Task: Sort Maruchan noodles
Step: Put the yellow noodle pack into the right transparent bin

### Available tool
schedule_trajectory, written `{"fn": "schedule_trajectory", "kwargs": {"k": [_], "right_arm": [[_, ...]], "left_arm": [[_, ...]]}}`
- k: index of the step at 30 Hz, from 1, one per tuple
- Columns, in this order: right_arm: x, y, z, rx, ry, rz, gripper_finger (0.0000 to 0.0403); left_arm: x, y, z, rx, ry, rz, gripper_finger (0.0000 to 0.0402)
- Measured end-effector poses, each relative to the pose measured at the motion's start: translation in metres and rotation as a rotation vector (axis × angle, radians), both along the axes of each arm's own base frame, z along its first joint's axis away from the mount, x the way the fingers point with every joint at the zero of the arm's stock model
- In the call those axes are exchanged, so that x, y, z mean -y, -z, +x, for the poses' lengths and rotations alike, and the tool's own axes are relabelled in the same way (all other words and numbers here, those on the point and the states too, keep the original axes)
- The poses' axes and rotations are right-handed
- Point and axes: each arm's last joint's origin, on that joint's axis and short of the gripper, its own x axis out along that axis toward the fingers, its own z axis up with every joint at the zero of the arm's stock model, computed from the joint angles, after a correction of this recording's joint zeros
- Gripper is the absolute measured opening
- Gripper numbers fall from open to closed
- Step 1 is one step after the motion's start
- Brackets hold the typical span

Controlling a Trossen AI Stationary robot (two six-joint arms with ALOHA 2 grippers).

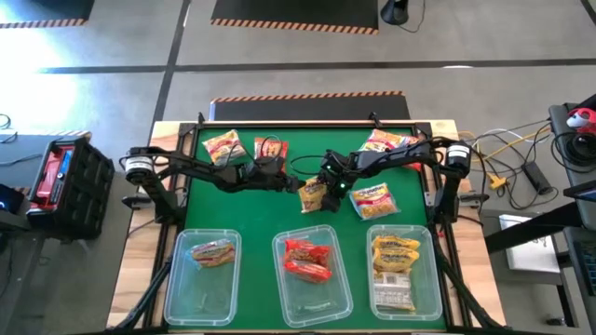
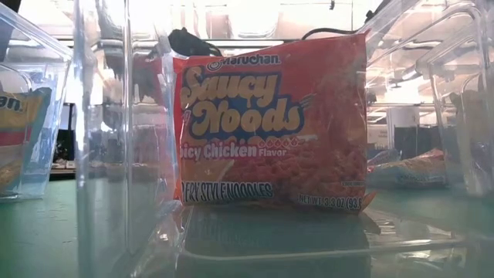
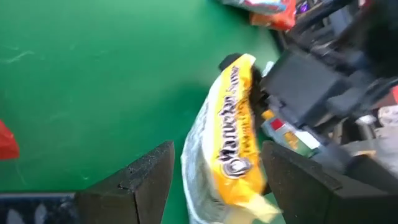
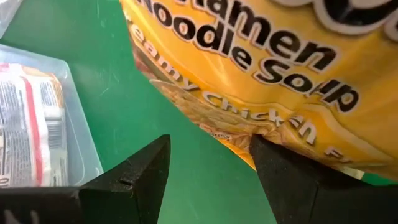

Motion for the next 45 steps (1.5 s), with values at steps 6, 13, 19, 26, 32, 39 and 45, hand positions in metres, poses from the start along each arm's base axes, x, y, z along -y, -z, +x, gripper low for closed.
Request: {"fn": "schedule_trajectory", "kwargs": {"k": [6,13,19,26,32,39,45], "right_arm": [[0.0,0.0,0.0,0.005,-0.011,-0.006,0.0219],[0.0,0.0,0.0,0.008,-0.017,-0.008,0.0219],[0.0,0.0,-0.001,0.006,-0.017,-0.007,0.0219],[0.002,-0.004,-0.003,0.01,-0.024,-0.017,0.0219],[0.009,-0.015,-0.01,0.016,-0.006,-0.044,0.0219],[0.014,-0.034,-0.022,0.031,-0.015,-0.061,0.0219],[0.02,-0.057,-0.034,0.075,-0.011,-0.102,0.0219]], "left_arm": [[-0.001,0.008,0.007,-0.018,0.031,-0.015,0.0228],[0.002,0.011,0.028,-0.002,0.188,-0.043,0.0228],[-0.001,0.014,0.044,-0.041,0.21,-0.031,0.0226],[0.0,0.014,0.044,-0.108,0.247,-0.027,0.0168],[0.001,0.014,0.042,-0.115,0.253,-0.034,0.0115],[0.001,0.01,0.039,-0.131,0.265,-0.029,0.0134],[0.0,-0.012,0.035,-0.08,0.282,0.016,0.0119]]}}
